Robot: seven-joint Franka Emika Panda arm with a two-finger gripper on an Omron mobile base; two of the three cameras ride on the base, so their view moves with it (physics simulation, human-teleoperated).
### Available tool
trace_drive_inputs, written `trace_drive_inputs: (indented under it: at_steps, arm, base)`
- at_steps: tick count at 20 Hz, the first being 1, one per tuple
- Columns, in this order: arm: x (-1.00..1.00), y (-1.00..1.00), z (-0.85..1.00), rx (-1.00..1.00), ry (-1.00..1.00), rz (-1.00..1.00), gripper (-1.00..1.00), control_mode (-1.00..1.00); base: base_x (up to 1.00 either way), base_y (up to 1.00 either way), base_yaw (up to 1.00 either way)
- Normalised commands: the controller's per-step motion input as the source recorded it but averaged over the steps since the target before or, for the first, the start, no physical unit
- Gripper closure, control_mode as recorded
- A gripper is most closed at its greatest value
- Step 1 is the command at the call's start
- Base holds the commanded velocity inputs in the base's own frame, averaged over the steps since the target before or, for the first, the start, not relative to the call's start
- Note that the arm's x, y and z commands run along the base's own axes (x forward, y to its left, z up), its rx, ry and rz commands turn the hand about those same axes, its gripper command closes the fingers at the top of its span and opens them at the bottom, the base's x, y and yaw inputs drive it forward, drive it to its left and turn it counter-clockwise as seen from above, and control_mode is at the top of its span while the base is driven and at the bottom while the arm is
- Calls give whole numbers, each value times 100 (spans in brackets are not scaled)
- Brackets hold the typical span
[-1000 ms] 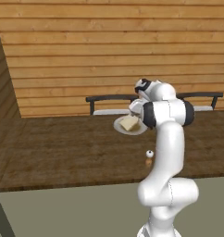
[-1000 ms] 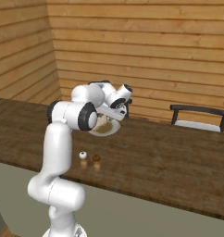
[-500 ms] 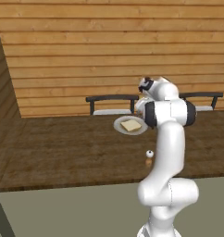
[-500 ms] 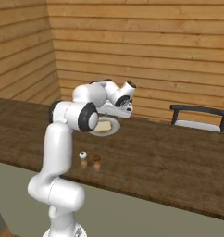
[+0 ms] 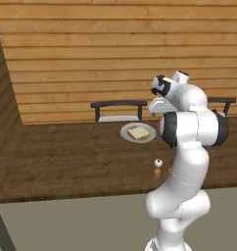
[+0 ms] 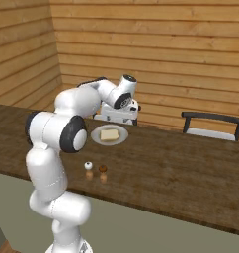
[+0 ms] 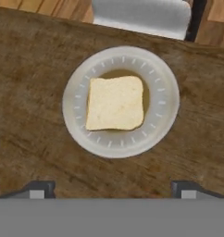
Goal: Start the toaster. Once the lever pops up, take the bread to the plate on the dining counter.
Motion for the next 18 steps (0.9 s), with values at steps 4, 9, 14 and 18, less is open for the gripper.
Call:
trace_drive_inputs:
  at_steps: [4, 9, 14, 18]
  arm:
    - [-100, 0, 24, -8, -18, -19, -100, -100]
    - [-100, 6, 22, -2, -2, -22, -100, -100]
    - [-100, 3, 39, -2, -3, -19, -100, -100]
    - [-100, 3, 41, -3, -10, -21, -100, -100]
  base:
    - [0, 0, 0]
    - [0, 0, 0]
    - [0, 0, 0]
    - [0, 0, 0]
